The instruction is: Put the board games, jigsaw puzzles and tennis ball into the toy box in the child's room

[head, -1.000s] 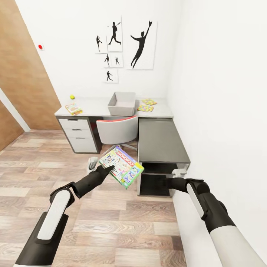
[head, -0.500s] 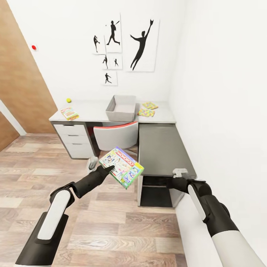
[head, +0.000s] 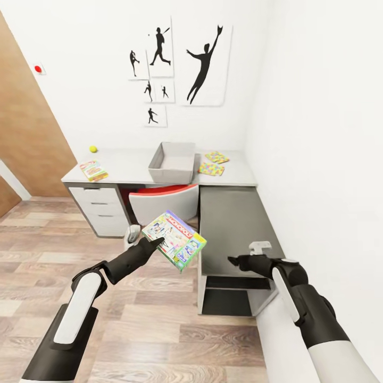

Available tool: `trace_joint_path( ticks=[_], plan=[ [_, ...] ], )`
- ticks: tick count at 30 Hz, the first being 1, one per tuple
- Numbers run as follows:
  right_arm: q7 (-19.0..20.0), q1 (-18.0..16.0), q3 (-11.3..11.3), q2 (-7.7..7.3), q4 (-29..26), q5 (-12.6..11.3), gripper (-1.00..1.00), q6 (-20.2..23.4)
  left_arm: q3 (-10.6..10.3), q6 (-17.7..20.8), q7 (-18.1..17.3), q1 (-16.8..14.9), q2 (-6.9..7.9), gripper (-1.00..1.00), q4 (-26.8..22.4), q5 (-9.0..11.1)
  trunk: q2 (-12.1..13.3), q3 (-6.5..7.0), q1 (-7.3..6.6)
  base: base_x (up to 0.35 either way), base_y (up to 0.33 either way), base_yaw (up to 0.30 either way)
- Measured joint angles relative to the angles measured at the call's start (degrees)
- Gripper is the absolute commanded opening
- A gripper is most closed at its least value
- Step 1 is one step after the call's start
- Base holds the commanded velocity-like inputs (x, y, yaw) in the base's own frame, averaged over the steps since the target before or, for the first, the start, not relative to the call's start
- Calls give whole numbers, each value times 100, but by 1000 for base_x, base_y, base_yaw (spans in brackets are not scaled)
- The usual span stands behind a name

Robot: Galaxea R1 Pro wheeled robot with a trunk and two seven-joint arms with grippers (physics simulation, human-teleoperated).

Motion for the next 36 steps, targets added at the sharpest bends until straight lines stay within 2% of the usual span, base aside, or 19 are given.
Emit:
trace_joint_path(
  ticks=[19,36],
  plan=[
    [31,18,-10,-48,-53,-9,100,9,-2,0,0,0,0,-100,0,2,0,0,0,322,0,0],
    [34,21,-51,-52,-268,-19,100,106,-5,1,-3,0,-5,-100,-1,29,1,1,3,65,0,0]
  ],
)
